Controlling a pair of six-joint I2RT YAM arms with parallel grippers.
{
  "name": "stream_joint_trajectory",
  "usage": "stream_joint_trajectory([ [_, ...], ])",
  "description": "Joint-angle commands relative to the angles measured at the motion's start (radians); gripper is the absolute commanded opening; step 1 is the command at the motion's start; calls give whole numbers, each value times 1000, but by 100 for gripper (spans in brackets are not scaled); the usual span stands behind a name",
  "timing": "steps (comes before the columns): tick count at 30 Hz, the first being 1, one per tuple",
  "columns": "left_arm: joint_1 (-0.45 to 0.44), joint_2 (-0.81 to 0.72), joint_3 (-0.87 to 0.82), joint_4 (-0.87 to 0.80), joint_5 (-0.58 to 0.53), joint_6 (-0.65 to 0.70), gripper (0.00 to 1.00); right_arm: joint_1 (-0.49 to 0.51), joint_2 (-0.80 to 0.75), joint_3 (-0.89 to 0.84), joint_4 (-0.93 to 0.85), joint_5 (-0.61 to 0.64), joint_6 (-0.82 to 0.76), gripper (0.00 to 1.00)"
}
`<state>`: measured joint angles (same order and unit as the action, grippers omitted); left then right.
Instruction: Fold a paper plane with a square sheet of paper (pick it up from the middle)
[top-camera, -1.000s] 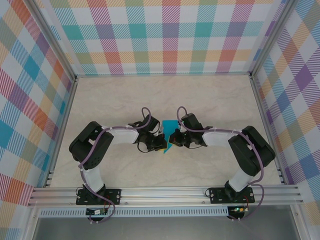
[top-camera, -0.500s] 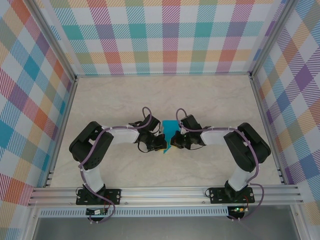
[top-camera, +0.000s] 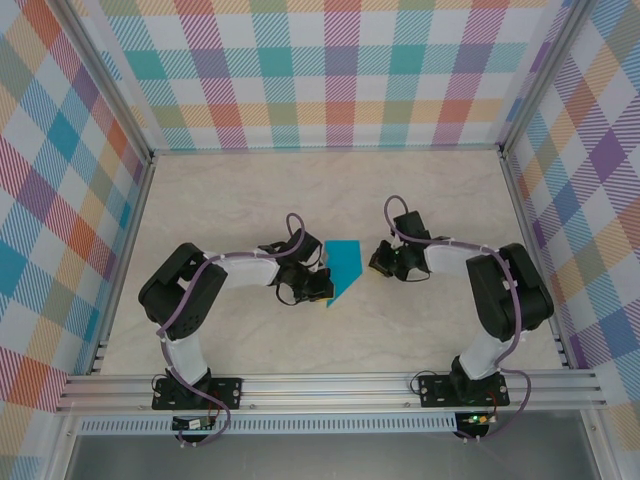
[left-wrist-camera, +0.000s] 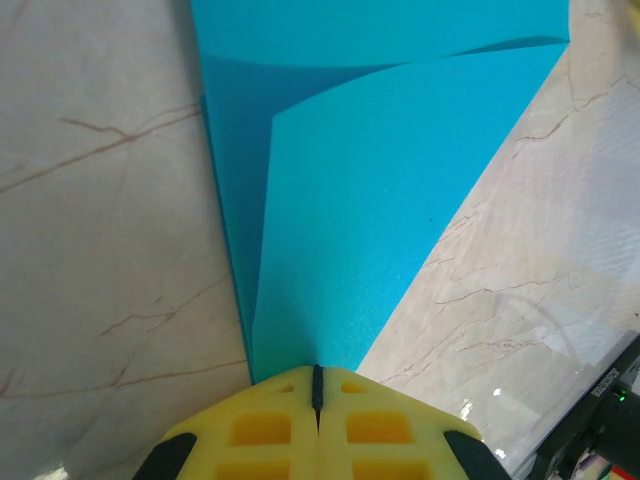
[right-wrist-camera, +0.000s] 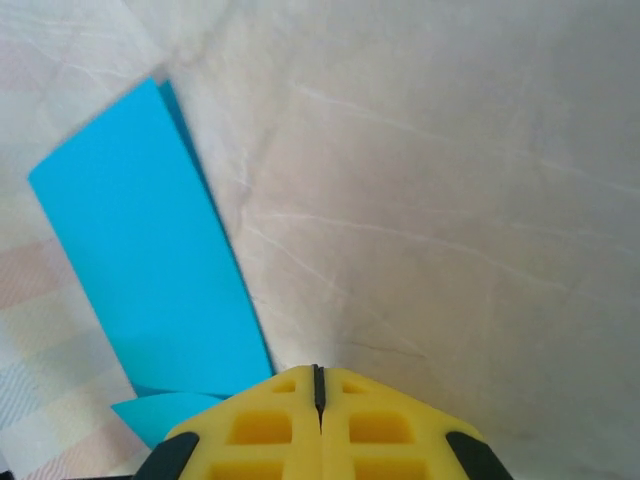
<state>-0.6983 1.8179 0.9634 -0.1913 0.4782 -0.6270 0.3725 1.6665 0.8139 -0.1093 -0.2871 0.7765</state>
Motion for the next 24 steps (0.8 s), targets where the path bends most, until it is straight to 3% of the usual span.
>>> stream_joint_trajectory([
  [1, -4, 9, 29, -142, -60, 43, 2, 0, -91, 20, -60, 2, -8, 0],
  [3, -5, -24, 65, -131, -62, 46, 10, 0, -125, -9, -44, -40, 16, 2],
  [6, -5, -56, 92, -96, -87, 28, 20, 0, -146, -39, -15, -127, 37, 15],
  [8, -5, -58, 98, -65, -123, 15, 21, 0, -148, -51, 1, -178, 51, 25],
  [10, -5, -45, 109, -60, -166, 5, 19, 2, -145, -54, 7, -210, 60, 33],
  [13, -4, -3, 135, -65, -196, -6, 14, 2, -129, -50, 9, -241, 67, 37],
  [24, -4, 111, 210, -165, -290, -13, 2, 18, -10, 3, 10, -263, 76, 37],
])
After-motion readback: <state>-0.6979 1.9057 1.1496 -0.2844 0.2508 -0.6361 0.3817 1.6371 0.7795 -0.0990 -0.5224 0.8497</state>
